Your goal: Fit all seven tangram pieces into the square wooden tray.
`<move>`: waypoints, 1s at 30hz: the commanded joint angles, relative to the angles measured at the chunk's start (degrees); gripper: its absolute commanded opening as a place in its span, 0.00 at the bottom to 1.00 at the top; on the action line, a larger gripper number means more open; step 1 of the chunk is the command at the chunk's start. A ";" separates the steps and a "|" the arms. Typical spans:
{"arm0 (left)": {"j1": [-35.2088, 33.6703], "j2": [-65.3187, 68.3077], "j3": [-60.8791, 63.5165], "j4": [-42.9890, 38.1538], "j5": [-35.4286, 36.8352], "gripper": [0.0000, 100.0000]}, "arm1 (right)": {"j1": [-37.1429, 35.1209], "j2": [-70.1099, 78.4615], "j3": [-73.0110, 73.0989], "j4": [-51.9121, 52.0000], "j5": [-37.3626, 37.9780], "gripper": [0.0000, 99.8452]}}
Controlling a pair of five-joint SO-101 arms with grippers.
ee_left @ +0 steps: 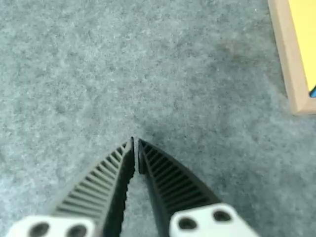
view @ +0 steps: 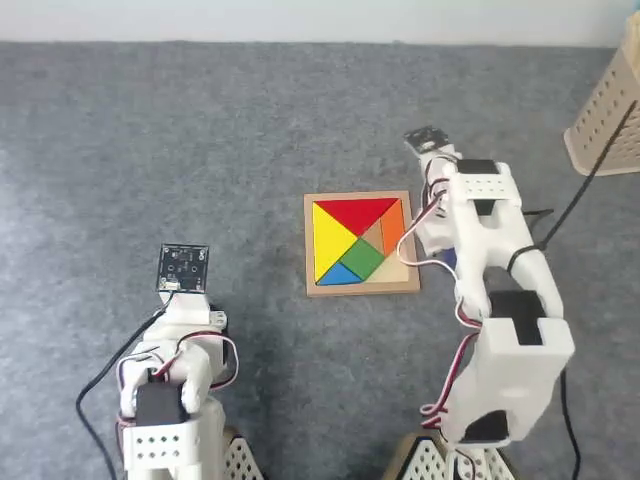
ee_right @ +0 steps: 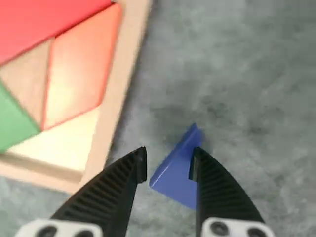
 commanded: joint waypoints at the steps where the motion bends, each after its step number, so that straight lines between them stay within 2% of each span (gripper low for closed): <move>1: -0.09 -0.97 -0.66 0.26 0.53 0.01 | -1.98 -5.85 3.16 1.45 5.36 0.15; 8: -0.09 -0.97 -0.66 0.26 0.53 0.01 | -3.47 -21.93 20.04 -2.07 16.09 0.15; 11: -0.09 -0.97 -0.66 0.26 0.53 0.01 | -2.07 -30.55 24.18 -1.71 14.86 0.15; 15: -0.09 -0.97 -0.66 0.26 0.53 0.01 | 1.98 -40.31 25.05 2.15 3.69 0.15; 18: -0.09 -0.97 -0.66 0.26 0.53 0.01 | 4.88 -40.57 25.05 5.05 -7.03 0.15; 22: -0.09 -0.97 -0.66 0.26 0.53 0.01 | 8.13 -33.27 24.62 3.65 -31.21 0.16; 25: -0.09 -0.97 -0.66 0.26 0.53 0.01 | 4.70 -26.42 22.86 -0.22 -51.16 0.16; 27: -0.09 -0.97 -0.66 0.26 0.53 0.01 | 2.42 -22.11 20.48 -2.59 -61.80 0.16; 30: -0.09 -0.97 -0.66 0.26 0.53 0.01 | 1.80 -15.78 14.42 -2.95 -65.49 0.16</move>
